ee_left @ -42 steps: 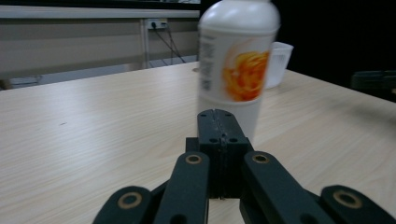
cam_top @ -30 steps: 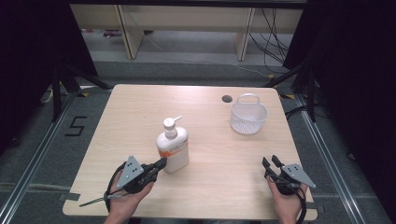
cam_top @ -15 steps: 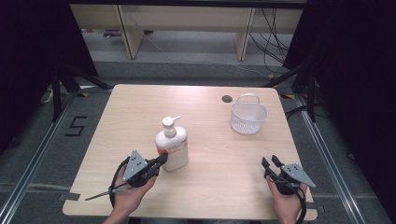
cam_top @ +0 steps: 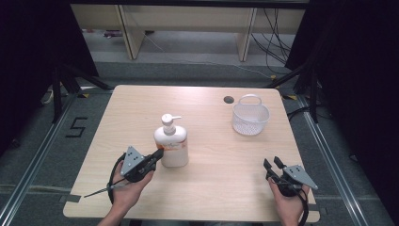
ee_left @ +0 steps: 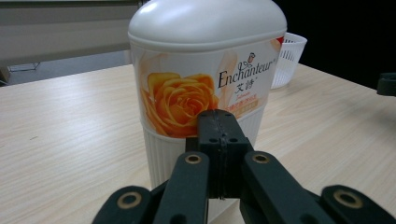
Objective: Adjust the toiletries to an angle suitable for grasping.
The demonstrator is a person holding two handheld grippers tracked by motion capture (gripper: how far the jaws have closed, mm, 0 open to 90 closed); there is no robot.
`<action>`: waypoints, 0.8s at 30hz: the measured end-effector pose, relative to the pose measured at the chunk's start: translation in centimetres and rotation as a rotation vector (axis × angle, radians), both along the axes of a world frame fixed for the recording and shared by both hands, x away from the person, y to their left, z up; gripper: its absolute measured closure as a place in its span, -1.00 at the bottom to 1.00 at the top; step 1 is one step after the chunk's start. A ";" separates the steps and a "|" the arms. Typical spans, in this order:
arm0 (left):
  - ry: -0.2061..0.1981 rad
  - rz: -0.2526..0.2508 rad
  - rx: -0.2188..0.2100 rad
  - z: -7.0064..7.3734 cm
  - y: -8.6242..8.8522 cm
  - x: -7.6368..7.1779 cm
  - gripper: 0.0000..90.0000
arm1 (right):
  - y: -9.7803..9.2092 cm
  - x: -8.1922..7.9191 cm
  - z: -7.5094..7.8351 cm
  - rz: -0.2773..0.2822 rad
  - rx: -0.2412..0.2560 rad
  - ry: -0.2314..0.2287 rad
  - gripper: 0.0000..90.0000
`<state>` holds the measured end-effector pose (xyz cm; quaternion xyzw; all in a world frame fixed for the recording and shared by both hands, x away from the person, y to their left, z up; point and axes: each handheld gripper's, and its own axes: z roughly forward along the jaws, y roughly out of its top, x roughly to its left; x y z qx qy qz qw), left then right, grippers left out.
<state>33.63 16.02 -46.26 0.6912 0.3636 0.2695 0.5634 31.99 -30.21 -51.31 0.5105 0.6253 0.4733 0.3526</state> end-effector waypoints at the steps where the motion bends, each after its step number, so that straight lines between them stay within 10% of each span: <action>1: 0.004 0.008 -0.001 0.0 0.0 0.1 0.99 | 0.0 0.0 0.0 0.006 0.003 0.002 0.23; 24: -0.019 0.018 0.007 -0.6 1.7 -1.1 0.66 | 1.1 -0.3 0.4 0.016 0.019 0.009 0.05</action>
